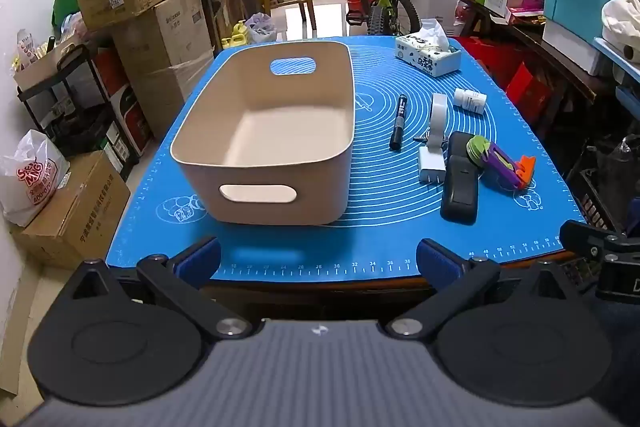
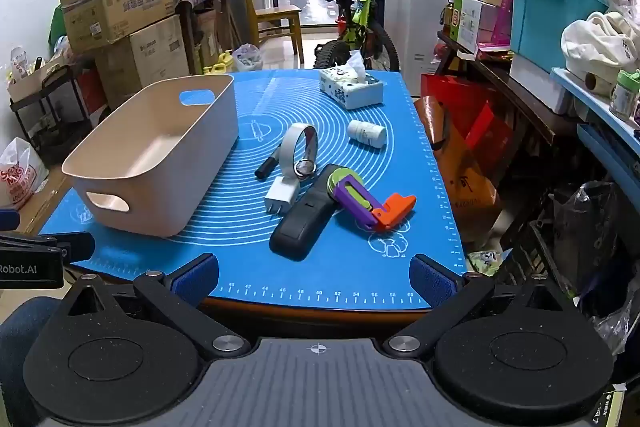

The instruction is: Organize rigid objects

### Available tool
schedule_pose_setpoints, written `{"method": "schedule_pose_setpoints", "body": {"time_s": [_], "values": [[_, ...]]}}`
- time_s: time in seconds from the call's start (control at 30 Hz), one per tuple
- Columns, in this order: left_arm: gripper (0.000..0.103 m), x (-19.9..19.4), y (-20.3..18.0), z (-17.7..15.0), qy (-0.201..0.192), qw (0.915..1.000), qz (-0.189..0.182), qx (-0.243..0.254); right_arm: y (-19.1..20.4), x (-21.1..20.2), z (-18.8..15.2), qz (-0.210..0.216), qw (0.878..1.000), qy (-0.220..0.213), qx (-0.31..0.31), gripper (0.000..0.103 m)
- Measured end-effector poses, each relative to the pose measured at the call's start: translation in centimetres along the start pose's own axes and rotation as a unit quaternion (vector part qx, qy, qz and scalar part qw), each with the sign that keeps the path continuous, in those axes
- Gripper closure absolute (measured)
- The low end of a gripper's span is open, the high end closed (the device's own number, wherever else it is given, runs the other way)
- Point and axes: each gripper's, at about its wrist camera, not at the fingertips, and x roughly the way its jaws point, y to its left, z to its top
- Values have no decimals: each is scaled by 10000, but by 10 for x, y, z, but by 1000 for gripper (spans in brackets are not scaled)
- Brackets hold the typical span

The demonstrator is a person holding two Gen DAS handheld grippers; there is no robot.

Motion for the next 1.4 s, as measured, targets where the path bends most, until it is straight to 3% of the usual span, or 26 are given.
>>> {"method": "schedule_pose_setpoints", "body": {"time_s": [1.4], "values": [[0, -2, 3, 2, 36, 10000, -20, -38, -2, -2, 1, -48, 10000, 6, -4, 3]]}}
